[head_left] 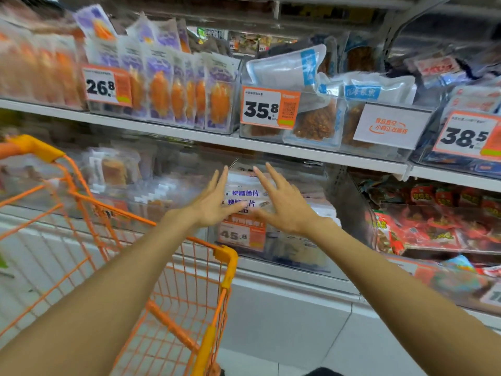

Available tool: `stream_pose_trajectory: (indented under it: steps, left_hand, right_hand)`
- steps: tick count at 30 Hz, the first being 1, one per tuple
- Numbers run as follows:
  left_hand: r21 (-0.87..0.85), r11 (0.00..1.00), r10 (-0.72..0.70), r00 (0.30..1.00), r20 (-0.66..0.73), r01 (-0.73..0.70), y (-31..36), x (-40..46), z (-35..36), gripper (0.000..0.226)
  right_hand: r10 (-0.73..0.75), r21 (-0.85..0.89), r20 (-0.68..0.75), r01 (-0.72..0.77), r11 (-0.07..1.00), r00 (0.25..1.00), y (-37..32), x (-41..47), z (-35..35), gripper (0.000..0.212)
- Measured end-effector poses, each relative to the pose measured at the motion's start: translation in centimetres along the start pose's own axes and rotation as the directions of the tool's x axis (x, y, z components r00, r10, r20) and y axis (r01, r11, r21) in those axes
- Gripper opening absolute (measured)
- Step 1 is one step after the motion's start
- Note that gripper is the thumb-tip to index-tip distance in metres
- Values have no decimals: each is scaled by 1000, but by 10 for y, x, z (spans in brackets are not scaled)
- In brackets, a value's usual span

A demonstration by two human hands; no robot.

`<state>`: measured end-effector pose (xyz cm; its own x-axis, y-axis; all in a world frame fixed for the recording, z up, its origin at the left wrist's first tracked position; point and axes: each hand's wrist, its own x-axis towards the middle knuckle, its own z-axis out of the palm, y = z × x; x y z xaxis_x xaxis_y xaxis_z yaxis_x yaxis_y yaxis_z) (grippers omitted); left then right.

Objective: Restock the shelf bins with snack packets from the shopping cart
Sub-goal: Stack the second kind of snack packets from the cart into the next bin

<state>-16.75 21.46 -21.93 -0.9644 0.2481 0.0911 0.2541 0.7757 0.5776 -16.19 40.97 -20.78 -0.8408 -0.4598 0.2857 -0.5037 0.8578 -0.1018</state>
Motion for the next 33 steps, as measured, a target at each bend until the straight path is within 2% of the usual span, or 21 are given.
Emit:
stream_pose_trajectory:
  steps: [4, 7, 9, 11, 14, 15, 18, 19, 21, 25, 27, 28, 29, 30, 31, 33]
  left_hand:
    - [59, 987, 154, 983, -99, -149, -2, 20, 6, 86]
    - [142, 980, 155, 981, -120, -138, -1, 20, 10, 81]
    - [253, 958, 156, 986, -66, -135, -2, 20, 0, 85]
    - [376, 915, 160, 987, 6, -150, -4, 26, -17, 100]
    - [407, 896, 121, 980, 160, -177, 1, 46, -35, 122]
    - [376, 903, 137, 969, 206, -207, 3, 53, -36, 118]
    - [260, 924, 210, 940, 268, -280, 10, 66, -32, 77]
    - [246, 923, 223, 932, 285, -296, 9, 68, -31, 74]
    - [266, 924, 184, 930, 319, -274, 9, 70, -30, 81]
    - [477, 852, 60, 946, 318, -214, 17, 67, -30, 101]
    - [379, 909, 22, 927, 375, -175, 22, 63, -36, 99]
    - [223, 968, 12, 904, 427, -118, 23, 62, -38, 91]
    - [60, 996, 26, 892, 451, -59, 22, 62, -39, 81]
    - [-37, 999, 28, 904, 427, -13, 21, 64, -37, 71]
    - [-49, 999, -2, 935, 354, 21, 19, 67, -33, 64]
    - [64, 993, -106, 978, 177, 96, 13, 77, -24, 57]
  right_hand:
    - [34, 107, 66, -41, 993, 997, 21, -5, 4, 81]
    - [46, 93, 72, -52, 994, 996, 21, -6, 9, 78]
    - [35, -5, 111, -34, 999, 993, 19, 0, 2, 78]
    - [37, -105, 160, -20, 994, 986, 19, 10, -11, 90]
    - [122, -40, 319, -115, 993, 940, 16, 32, -25, 120]
    - [128, -50, 376, -118, 992, 918, 14, 37, -27, 123]
    - [136, -77, 467, -113, 991, 873, 17, 44, -32, 115]
    - [133, -59, 483, -120, 991, 865, 21, 43, -32, 113]
    - [124, -31, 536, -127, 991, 835, 27, 38, -27, 113]
    - [126, -102, 560, -82, 991, 819, 25, 34, -24, 111]
    - [98, 30, 615, -148, 989, 782, 21, 34, -44, 96]
    - [69, 176, 634, -230, 957, 771, 20, 33, -53, 81]
    - [50, 307, 619, -300, 903, 784, 20, 34, -56, 68]
    - [69, 368, 574, -333, 868, 816, 22, 36, -54, 60]
    - [125, 337, 525, -340, 878, 842, 25, 40, -47, 57]
    - [235, 208, 403, -338, 918, 884, 38, 53, -23, 57]
